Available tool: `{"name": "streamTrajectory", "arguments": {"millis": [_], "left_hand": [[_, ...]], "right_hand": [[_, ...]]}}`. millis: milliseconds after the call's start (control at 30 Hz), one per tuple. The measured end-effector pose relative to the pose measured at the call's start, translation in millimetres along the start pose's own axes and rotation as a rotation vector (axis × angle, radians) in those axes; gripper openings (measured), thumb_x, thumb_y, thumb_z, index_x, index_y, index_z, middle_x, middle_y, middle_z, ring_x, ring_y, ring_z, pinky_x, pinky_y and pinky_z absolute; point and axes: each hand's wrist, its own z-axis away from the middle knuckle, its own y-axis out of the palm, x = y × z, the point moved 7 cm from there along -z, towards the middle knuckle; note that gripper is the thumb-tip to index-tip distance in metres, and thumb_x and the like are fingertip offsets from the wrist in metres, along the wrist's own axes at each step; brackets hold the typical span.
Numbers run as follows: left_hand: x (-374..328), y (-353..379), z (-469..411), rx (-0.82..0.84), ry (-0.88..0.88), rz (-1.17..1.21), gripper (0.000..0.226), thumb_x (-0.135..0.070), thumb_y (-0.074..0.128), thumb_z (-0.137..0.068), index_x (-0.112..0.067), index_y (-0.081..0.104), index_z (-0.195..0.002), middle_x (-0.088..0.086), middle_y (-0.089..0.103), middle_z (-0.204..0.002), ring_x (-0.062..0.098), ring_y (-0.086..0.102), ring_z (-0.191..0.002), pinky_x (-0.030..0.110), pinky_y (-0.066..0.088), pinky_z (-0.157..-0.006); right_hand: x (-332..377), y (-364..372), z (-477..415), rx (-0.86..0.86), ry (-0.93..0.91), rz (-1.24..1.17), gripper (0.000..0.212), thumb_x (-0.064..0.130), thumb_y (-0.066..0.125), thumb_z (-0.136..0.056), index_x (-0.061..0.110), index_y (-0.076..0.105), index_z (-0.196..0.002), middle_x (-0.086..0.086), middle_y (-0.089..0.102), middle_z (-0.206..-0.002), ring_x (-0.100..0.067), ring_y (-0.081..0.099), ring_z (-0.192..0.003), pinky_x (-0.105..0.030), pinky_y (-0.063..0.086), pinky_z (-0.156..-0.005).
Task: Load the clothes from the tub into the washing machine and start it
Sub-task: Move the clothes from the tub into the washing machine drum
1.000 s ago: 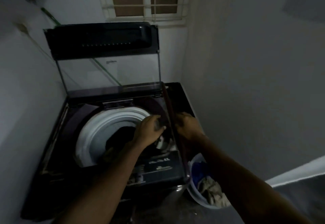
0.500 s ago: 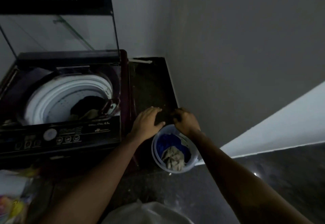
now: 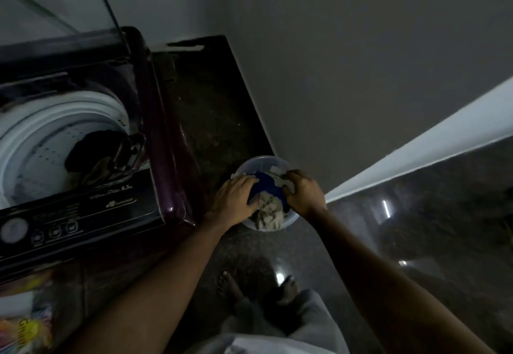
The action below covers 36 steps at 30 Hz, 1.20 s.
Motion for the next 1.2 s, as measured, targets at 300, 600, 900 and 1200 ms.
{"name": "streamTrajectory", "arguments": {"millis": [300, 600, 900, 1200], "left_hand": [[27, 104, -29, 0.035, -0.112, 0.014, 0.056, -0.038, 0.068, -0.085, -0.012, 0.055, -0.133, 0.005, 0.058, -0.135, 0.023, 0.050, -0.129, 0.037, 0.041, -0.102], [114, 281, -57, 0.029, -0.172, 0.053, 0.047, -0.031, 0.071, -0.080, -0.017, 0.058, -0.123, 0.003, 0.062, -0.118, 0.026, 0.058, -0.113, 0.038, 0.048, -0.088], [120, 304, -31, 0.125, -0.304, 0.239, 0.075, -0.029, 0.082, -0.072, -0.012, 0.050, -0.137, 0.006, 0.055, -0.136, 0.026, 0.053, -0.124, 0.031, 0.044, -0.097], [-3, 99, -21, -0.094, -0.507, 0.564, 0.069, -0.022, 0.078, -0.080, -0.012, 0.047, -0.140, 0.002, 0.051, -0.141, 0.020, 0.046, -0.131, 0.032, 0.035, -0.106]], "right_hand": [[-76, 93, -15, 0.189, 0.023, 0.091, 0.035, 0.029, 0.061, -0.079, 0.012, 0.064, -0.110, -0.008, 0.062, -0.113, -0.032, 0.060, -0.098, -0.030, 0.045, -0.074], [-190, 298, -30, 0.563, -0.074, 0.272, 0.075, 0.048, 0.064, -0.081, 0.022, 0.036, -0.145, -0.006, 0.040, -0.146, -0.030, 0.039, -0.132, -0.041, 0.037, -0.104], [-187, 272, -25, 0.270, 0.031, -0.027, 0.033, 0.008, 0.054, -0.084, 0.009, 0.061, -0.116, -0.013, 0.063, -0.114, -0.033, 0.059, -0.104, -0.037, 0.047, -0.080], [-29, 33, -25, 0.015, -0.090, -0.408, 0.028, -0.001, 0.055, -0.083, 0.013, 0.067, -0.104, 0.003, 0.067, -0.097, -0.007, 0.060, -0.088, -0.010, 0.041, -0.068]]}}
